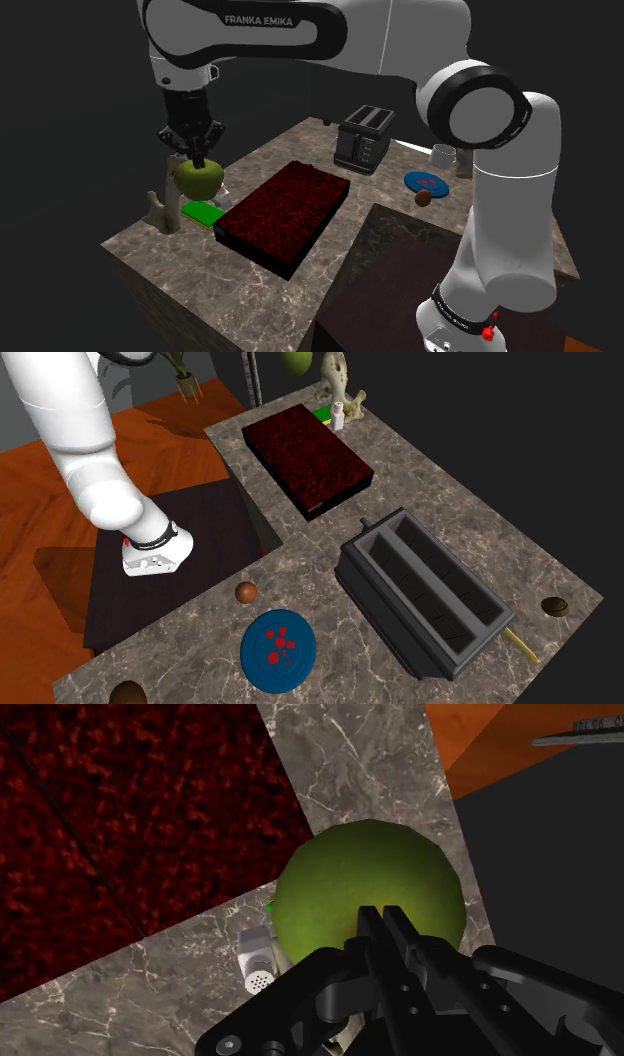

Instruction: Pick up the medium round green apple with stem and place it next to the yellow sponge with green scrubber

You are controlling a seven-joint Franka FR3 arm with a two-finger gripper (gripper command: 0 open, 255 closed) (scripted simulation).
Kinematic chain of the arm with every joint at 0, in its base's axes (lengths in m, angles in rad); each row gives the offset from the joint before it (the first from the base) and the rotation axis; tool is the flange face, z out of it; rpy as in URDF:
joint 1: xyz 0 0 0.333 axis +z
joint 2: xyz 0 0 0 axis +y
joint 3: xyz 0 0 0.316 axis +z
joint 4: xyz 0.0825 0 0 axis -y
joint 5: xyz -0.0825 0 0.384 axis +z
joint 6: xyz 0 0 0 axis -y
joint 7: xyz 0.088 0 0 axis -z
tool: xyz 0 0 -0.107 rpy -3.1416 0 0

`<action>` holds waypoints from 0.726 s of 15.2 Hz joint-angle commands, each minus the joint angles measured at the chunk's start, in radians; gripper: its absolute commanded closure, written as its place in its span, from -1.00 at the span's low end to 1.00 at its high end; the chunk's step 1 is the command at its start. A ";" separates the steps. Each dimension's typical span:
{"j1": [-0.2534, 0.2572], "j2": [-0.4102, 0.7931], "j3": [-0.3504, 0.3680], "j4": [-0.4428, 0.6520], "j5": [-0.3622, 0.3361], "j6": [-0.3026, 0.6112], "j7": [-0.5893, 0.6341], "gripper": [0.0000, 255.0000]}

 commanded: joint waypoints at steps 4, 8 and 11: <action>0.098 0.256 0.012 0.395 -0.047 -0.138 0.081 1.00; 0.132 0.346 0.008 0.519 -0.058 -0.172 0.098 1.00; 0.119 0.302 0.011 0.400 -0.053 -0.098 0.099 1.00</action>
